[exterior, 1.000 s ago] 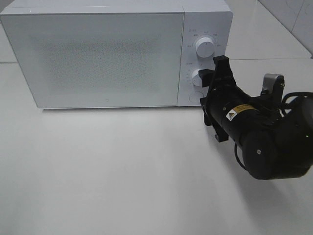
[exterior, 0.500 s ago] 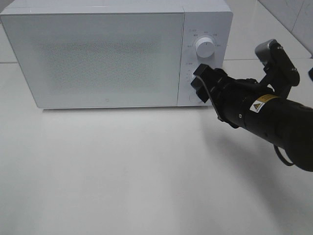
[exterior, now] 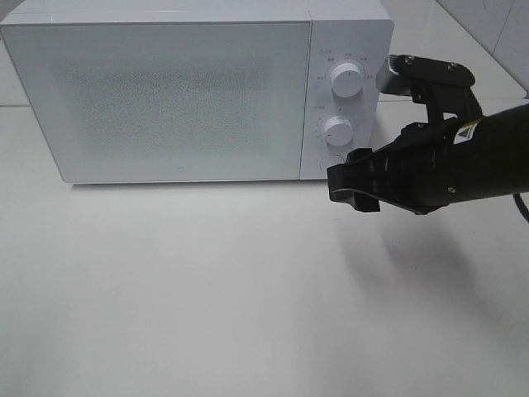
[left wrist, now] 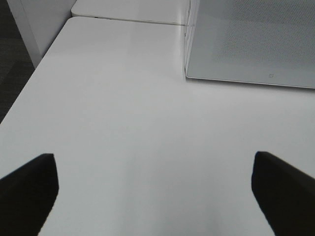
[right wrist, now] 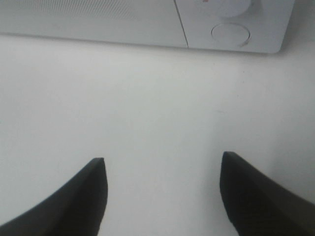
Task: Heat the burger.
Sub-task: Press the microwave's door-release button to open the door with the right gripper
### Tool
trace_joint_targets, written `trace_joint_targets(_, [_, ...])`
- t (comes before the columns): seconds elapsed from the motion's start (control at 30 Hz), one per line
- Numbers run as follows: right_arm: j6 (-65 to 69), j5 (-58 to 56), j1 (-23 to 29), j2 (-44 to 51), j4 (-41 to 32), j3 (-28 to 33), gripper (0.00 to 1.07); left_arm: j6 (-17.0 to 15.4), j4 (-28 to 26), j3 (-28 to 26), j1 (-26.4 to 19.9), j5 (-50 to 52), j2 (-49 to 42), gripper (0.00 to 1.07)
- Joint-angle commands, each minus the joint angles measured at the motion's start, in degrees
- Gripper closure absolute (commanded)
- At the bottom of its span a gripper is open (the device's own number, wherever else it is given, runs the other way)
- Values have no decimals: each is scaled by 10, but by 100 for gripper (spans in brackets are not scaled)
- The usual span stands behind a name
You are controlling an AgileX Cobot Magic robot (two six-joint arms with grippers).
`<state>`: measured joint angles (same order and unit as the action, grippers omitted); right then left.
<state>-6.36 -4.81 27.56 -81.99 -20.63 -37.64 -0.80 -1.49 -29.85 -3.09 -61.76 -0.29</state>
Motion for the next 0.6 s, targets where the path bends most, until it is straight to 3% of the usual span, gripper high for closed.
trace_joint_targets(0.03, [-10, -116, -16, 23, 52, -33, 45, -2, -2, 2, -1, 5, -9, 6])
trace_joint_targets(0.23, [64, -277, -15, 88, 166, -60, 45, -2, -2, 2, -1, 5, -9, 6])
trace_joint_targets(0.43, [93, -342, -15, 142, 206, -60, 45, -2, -2, 2, -1, 5, -9, 6])
trace_joint_targets(0.6, [95, -404, -15, 253, 230, -60, 45, -2, -2, 2, -1, 5, -9, 6])
